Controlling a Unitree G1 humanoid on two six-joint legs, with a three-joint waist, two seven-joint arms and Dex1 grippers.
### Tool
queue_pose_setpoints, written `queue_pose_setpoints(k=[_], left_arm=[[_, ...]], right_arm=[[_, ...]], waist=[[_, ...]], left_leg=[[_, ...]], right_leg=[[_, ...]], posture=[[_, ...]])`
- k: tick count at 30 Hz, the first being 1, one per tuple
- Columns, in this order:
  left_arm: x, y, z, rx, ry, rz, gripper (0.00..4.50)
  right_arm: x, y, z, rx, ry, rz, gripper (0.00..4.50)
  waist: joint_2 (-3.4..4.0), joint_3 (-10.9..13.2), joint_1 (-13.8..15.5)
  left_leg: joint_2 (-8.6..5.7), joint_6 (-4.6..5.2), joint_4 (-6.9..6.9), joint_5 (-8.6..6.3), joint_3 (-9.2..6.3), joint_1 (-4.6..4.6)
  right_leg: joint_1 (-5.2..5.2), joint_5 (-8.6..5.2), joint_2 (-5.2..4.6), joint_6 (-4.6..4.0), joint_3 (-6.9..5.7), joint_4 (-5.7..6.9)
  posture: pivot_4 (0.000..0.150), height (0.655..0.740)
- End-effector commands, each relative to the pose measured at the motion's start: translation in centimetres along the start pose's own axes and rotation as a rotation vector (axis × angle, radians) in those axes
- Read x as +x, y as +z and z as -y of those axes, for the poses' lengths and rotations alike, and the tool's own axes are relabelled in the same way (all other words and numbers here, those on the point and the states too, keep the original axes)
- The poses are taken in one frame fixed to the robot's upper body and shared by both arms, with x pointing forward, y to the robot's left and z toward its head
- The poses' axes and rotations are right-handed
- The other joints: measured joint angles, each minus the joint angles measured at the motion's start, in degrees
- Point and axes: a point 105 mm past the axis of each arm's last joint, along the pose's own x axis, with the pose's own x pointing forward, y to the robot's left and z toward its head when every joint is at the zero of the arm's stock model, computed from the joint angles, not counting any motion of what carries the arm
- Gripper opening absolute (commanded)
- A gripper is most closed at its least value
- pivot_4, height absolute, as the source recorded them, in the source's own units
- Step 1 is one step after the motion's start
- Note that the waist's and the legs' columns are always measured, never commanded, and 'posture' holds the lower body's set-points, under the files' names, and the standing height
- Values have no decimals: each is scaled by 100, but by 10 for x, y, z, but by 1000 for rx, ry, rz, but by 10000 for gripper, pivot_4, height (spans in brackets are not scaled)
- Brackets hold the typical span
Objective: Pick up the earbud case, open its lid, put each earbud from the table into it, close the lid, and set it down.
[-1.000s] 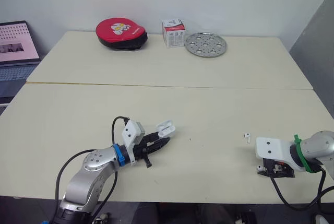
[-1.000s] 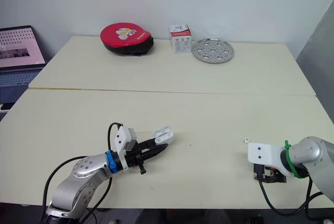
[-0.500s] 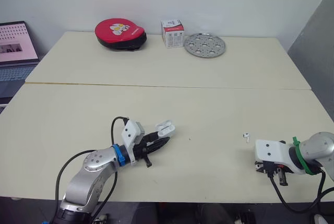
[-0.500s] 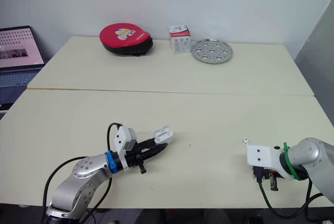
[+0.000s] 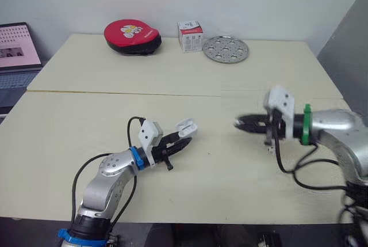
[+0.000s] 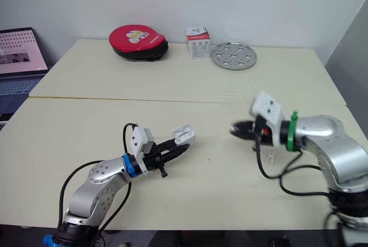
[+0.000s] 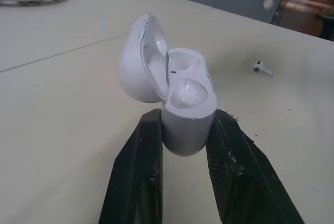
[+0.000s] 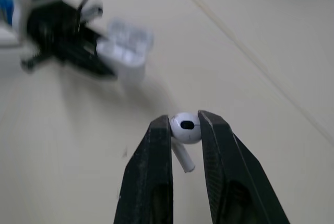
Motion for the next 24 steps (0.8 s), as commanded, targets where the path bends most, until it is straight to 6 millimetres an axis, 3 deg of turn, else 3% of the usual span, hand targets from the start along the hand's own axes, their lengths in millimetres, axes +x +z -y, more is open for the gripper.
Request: queue_pose_setpoints(k=[1,8,13,18,24], left_arm=[[5,9,-2,38,-3,40,7957],[12,18,-5,41,-6,69,7957],[14,23,-4,41,-15,77,7957],[15,25,-5,44,-20,79,7957],[17,27,-4,44,-27,82,7957]], right_arm=[[6,25,-2,43,-55,228,3818],[46,28,-29,250,-62,461,3818],[70,21,-40,278,-79,505,3818],[85,15,-47,281,-78,512,3818],[92,-6,-50,285,-85,462,3818]], waist=[[1,0,7],[4,-1,-6],[5,-1,-13],[5,-1,-12],[5,-1,-11]], left_leg=[[4,0,0,0,-4,-4],[4,-1,1,1,-3,-12],[4,-1,0,1,-2,-8],[5,-2,-1,1,-3,-8],[5,-2,-1,1,-2,-8]], right_leg=[[0,0,1,0,-6,-3],[-14,0,0,0,-3,7],[-15,0,3,0,-3,13],[-15,0,2,0,-5,10],[-15,0,2,0,-4,10]], posture=[[1500,7400],[1500,7400],[1500,7400],[1500,7400],[1500,7400]])
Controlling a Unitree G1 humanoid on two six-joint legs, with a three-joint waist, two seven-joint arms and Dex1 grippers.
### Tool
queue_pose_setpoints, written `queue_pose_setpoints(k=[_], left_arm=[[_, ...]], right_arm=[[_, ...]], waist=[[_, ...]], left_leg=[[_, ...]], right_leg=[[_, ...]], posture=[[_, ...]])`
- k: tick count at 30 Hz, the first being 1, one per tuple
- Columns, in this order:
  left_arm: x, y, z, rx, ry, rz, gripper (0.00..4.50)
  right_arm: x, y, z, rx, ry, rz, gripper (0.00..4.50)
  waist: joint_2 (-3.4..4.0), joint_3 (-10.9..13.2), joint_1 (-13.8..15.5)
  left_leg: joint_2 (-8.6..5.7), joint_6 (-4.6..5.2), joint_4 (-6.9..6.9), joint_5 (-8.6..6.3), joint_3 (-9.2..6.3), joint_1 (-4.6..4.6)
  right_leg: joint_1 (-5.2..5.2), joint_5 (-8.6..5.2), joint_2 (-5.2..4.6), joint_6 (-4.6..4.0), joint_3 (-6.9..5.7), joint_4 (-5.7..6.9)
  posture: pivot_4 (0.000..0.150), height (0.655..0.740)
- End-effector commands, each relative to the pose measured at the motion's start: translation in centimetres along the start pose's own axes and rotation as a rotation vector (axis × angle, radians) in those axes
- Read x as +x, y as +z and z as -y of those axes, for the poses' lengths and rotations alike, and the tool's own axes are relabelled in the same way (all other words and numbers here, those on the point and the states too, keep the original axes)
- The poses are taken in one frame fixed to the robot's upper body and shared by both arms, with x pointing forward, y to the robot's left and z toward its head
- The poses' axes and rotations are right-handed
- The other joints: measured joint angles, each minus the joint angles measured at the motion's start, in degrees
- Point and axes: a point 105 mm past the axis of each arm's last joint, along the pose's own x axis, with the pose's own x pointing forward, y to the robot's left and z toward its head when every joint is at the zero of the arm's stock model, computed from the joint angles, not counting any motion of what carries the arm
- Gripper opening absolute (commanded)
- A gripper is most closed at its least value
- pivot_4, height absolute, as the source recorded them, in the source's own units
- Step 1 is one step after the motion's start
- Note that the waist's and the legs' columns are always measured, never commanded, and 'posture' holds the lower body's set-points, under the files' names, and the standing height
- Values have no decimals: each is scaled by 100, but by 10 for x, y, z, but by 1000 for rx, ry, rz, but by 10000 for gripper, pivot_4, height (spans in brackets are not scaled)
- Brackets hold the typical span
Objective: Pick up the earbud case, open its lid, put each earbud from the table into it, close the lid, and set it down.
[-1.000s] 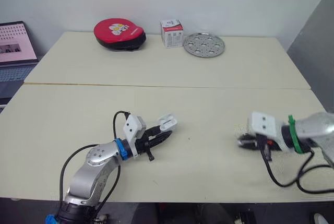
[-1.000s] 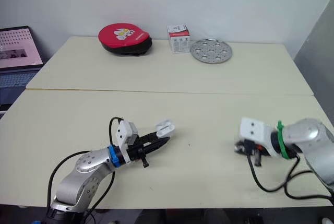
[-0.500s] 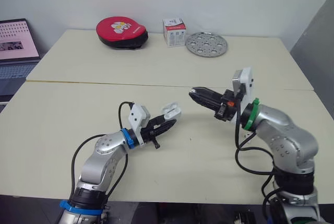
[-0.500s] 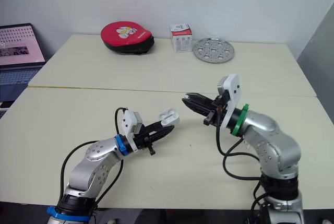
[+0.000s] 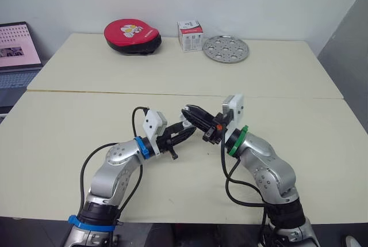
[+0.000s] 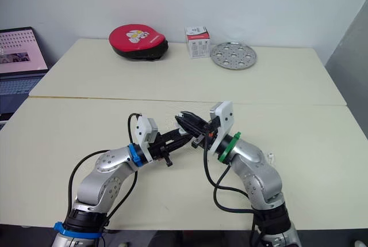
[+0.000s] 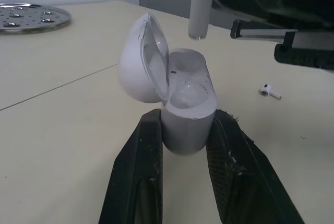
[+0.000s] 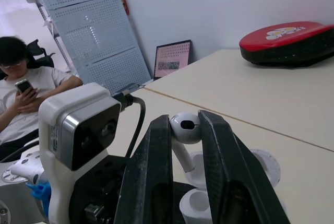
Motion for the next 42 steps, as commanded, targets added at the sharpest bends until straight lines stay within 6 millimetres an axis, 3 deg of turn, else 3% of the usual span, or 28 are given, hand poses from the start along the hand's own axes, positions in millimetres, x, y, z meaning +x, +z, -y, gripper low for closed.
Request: queue_pose_setpoints(k=[1,19,29,36,39,42], left_arm=[[3,12,3,23,-15,40,7957],[5,12,3,20,-12,48,7957],[3,12,2,22,-5,45,7957],[2,12,3,22,-4,46,7957],[1,10,4,19,-3,41,7956],[-1,8,3,15,3,34,7956]], right_arm=[[-4,-3,2,-29,-10,11,3818],[-5,-28,0,-39,-11,-52,3818],[-8,-31,3,-95,-19,-77,3818],[-8,-28,-3,-120,6,-64,28751],[-11,-17,-3,-142,12,-37,39304],[-22,-3,-2,-170,18,-28,39876]], waist=[[0,0,0],[1,0,1],[1,0,2],[1,1,2],[0,1,2],[0,1,6]], left_leg=[[0,0,0,0,0,0],[0,0,-1,0,0,0],[0,0,-1,0,0,0],[0,0,-1,0,0,0],[-1,0,-1,0,0,-1],[-1,0,-1,0,0,-2]], right_leg=[[0,0,0,0,0,0],[0,0,0,0,1,-1],[0,0,0,0,1,-2],[0,0,0,0,1,-2],[0,0,0,0,1,-3],[0,0,-1,0,2,-4]], posture=[[1500,7400],[1500,7400],[1500,7400],[1500,7400],[1500,7400],[1500,7400]])
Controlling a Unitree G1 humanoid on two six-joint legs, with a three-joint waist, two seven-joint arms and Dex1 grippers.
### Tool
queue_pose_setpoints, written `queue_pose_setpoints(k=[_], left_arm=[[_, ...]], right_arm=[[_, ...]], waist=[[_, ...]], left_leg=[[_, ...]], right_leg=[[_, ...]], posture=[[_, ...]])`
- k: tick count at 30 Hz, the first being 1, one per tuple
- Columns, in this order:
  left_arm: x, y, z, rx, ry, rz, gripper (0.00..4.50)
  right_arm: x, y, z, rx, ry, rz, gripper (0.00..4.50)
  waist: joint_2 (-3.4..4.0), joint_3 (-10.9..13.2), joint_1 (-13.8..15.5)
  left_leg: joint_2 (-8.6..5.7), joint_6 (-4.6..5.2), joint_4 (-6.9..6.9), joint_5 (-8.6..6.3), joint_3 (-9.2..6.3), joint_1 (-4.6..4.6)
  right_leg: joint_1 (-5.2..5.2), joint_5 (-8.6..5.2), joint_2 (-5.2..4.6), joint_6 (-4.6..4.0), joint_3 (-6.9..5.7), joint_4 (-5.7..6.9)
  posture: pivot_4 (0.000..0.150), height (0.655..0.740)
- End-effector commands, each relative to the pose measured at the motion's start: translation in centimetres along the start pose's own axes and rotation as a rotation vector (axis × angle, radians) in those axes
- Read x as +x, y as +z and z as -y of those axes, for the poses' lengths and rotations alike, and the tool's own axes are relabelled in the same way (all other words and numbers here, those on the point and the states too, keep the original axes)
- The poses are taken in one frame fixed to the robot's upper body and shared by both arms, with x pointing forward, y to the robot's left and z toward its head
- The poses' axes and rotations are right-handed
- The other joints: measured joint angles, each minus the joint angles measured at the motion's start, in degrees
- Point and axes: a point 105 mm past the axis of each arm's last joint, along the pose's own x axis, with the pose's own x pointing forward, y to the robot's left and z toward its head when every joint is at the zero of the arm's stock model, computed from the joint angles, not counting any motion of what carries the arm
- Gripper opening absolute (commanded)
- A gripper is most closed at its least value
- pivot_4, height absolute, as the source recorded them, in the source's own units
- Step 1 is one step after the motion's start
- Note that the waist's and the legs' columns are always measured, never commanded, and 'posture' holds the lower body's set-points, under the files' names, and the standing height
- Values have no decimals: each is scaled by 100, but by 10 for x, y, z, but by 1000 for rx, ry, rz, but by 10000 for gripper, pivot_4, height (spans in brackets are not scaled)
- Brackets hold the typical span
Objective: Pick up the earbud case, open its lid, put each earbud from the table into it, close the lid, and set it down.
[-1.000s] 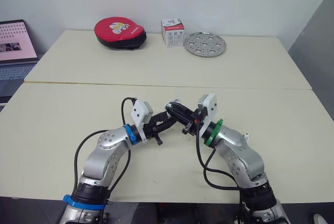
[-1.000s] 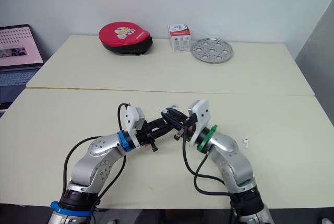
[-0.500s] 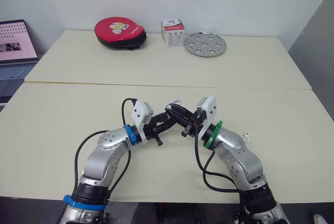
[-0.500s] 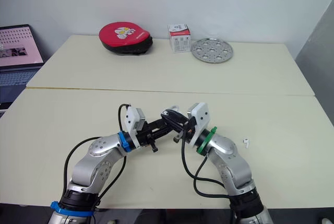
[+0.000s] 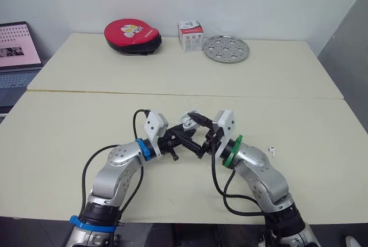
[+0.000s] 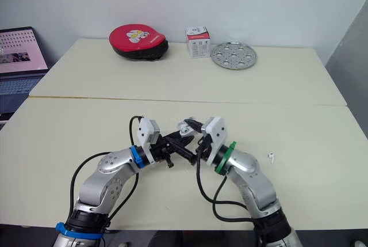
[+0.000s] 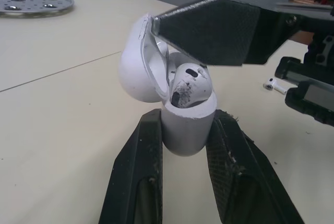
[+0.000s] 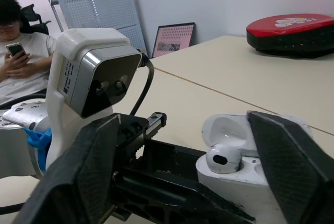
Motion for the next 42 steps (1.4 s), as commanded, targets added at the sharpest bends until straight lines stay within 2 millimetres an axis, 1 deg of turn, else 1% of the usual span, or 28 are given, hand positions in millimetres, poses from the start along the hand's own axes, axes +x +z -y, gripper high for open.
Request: queue_pose_setpoints(k=[1,4,6,9,11,14,16,19,21,22,26,31,36,38,42], left_arm=[[-2,16,4,47,-14,54,7956],[-3,13,3,44,-10,48,7956],[-4,12,1,44,-5,43,7956],[-8,8,-5,63,27,31,7956],[-9,7,-8,73,43,29,7956],[-13,5,-12,98,68,24,7956],[-14,4,-13,105,77,21,7956],[-17,3,-14,113,87,15,7956],[-18,2,-14,114,94,14,7956],[-18,2,-14,113,97,14,7956],[-18,2,-14,112,102,15,7956],[-20,0,-14,111,110,10,7956],[-21,-1,-14,111,112,8,7956],[-21,-2,-14,113,114,3,7956],[-20,-2,-13,111,111,3,7956]], right_arm=[[-16,22,5,-46,-4,37,39876],[-34,30,11,-87,-16,5,39876],[-51,39,17,-132,-32,-20,39876],[-99,48,42,-236,-143,-131,39876],[-117,49,50,-268,-186,-180,39876],[-171,35,68,-338,-307,-343,39876],[-197,30,73,-339,-357,-409,39876],[-238,22,77,-311,-442,-488,44958],[-263,15,77,-292,-484,-542,45000],[-271,13,77,-286,-492,-561,45000],[-282,7,74,-268,-494,-589,45000],[-282,3,71,-266,-457,-636,45000],[-263,4,68,-212,-440,-593,45000],[-253,3,65,-191,-429,-578,45000],[-232,-7,65,-171,-492,-582,45000]], waist=[[0,0,6],[0,0,5],[0,0,4],[0,0,44],[-2,0,31],[-2,1,25],[-2,1,27],[-2,1,21],[-2,1,12],[-2,1,9],[0,-1,-13],[0,-1,6],[1,-1,9],[1,-1,8],[1,-1,8]], left_leg=[[0,0,0,0,-1,-1],[-1,0,0,0,0,-1],[-1,0,0,0,-1,-1],[-5,1,0,0,-2,-5],[-8,1,0,-1,1,-7],[-6,2,-2,-1,1,-5],[-6,2,-5,-1,-1,-5],[-8,2,-3,-1,10,1],[-8,2,-3,-1,14,13],[-8,2,-3,-1,14,17],[-6,2,-4,-1,17,19],[-7,2,-4,-1,15,16],[-7,2,-4,-1,13,16],[-7,1,-4,-1,14,17],[-6,1,-4,-1,13,16]], right_leg=[[0,0,0,0,-1,-1],[1,0,-1,0,-1,-1],[1,0,0,0,0,-1],[3,-1,-2,1,-3,-7],[4,-1,-5,1,0,-16],[5,-1,0,1,1,-14],[6,-1,0,2,-3,-16],[11,-1,-2,2,9,-16],[22,-1,-2,2,13,-16],[25,-1,-2,2,13,-15],[24,-1,0,2,18,-14],[24,-1,-1,2,16,-16],[25,-1,-1,2,14,-15],[25,-1,-1,2,15,-13],[24,-1,-1,2,14,-13]], posture=[[1500,7400],[1500,7400],[1500,7400],[1500,7400],[1500,7400],[1500,7400],[1500,7400],[1500,7400],[1500,7400],[1500,7400],[1500,7400],[1500,7400],[1500,7400],[1500,7400],[1500,7400]])
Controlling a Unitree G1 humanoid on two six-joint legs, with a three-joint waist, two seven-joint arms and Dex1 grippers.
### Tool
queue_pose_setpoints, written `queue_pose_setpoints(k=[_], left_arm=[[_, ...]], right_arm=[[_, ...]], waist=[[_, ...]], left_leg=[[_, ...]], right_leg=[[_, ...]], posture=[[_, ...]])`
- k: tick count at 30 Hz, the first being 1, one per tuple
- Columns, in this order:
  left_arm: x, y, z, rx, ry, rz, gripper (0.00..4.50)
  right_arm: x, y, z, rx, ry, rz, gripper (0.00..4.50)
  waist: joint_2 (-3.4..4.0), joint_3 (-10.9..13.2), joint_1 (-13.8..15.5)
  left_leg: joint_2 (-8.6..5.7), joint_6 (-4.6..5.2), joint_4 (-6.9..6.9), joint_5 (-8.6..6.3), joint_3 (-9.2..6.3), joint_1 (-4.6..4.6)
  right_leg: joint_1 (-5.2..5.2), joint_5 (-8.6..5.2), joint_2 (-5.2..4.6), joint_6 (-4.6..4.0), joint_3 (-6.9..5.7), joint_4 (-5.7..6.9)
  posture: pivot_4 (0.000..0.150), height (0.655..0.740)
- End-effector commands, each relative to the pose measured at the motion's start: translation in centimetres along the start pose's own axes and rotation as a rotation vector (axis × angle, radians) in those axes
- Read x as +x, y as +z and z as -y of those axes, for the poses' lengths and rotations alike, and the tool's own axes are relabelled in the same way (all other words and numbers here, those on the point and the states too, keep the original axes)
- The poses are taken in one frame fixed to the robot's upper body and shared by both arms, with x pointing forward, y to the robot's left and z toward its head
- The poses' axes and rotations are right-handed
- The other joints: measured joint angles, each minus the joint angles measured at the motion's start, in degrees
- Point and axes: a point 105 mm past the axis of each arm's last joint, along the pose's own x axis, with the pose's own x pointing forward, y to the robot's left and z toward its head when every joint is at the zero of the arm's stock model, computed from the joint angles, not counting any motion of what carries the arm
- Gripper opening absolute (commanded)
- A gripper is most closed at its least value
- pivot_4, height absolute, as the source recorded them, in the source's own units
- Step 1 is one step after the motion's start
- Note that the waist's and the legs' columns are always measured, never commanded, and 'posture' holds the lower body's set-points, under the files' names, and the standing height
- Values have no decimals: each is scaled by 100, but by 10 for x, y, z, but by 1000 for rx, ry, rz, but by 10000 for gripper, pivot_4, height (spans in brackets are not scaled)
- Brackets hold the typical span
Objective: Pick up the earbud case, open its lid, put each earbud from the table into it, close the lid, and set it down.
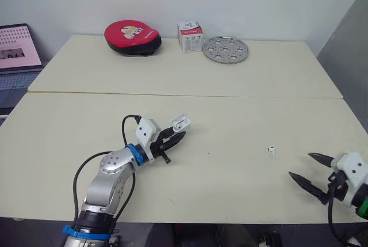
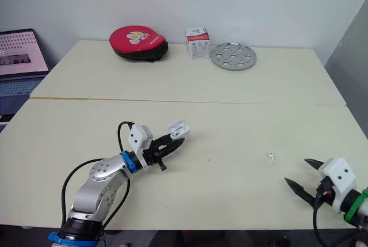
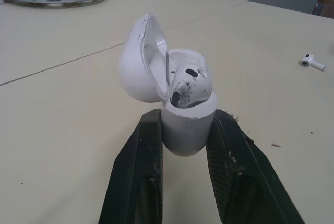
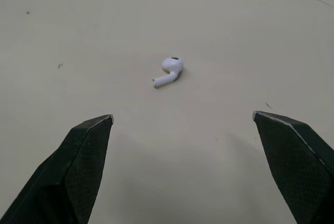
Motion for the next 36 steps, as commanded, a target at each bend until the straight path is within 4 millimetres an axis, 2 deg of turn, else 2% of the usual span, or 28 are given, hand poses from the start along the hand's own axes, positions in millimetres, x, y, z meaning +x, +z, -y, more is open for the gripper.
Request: queue_pose_setpoints(k=[1,5,10,17,20,21,26,28,30,33,36], left_arm=[[-1,12,0,43,1,44,7956],[0,12,1,41,-4,44,7956],[0,13,2,42,-10,44,7956],[1,13,2,40,-11,45,7956],[1,13,3,39,-11,45,7956],[1,13,3,39,-11,45,7956],[1,13,3,37,-12,43,7956],[1,12,3,36,-13,43,7956],[0,12,4,36,-13,41,7956],[0,12,4,34,-13,39,7956],[0,12,5,31,-15,37,7956]], right_arm=[[16,8,-8,10,-56,-3,45000],[36,8,-16,67,-104,4,45000],[55,7,-9,165,-238,21,45000],[66,-10,-10,194,-313,-54,45000],[66,-15,-9,192,-334,-88,39306],[66,-16,-10,195,-335,-96,34964],[68,-17,-14,196,-327,-122,18889],[67,-17,-15,197,-326,-127,10718],[66,-15,-14,192,-316,-128,4733],[66,-11,-18,168,-248,-126,4158],[69,-2,-18,74,-77,-106,4158]], waist=[[0,0,3],[0,0,7],[1,0,3],[0,-2,2],[-2,-4,-2],[-4,-6,-2],[-15,-14,7],[-17,-14,8],[-17,-14,11],[-17,-14,12],[-17,-14,10]], left_leg=[[0,0,0,0,-1,0],[0,-1,0,0,-3,-2],[0,-1,0,0,-2,-2],[1,-1,-1,0,-1,-6],[1,-1,0,0,-2,-1],[1,0,1,0,-3,1],[-1,-1,2,0,-4,0],[-1,-1,2,0,-5,0],[-1,-1,2,0,-5,0],[-2,0,1,0,-5,-1],[-3,0,1,0,-4,-2]], right_leg=[[0,0,0,0,-1,0],[-2,0,-1,0,-3,0],[-5,0,-1,0,-1,3],[-10,0,-1,0,-2,4],[-6,0,0,0,-2,6],[-3,0,0,0,-3,6],[-1,0,-1,0,-4,5],[-1,0,-2,0,-4,5],[-1,0,-2,0,-5,5],[-1,0,-2,0,-5,4],[-2,0,-2,0,-4,1]], posture=[[1500,7400],[1500,7400],[1500,7400],[1500,7400],[1500,7400],[1500,7400],[1500,7400],[1500,7400],[1500,7400],[1500,7400],[1500,7400]])
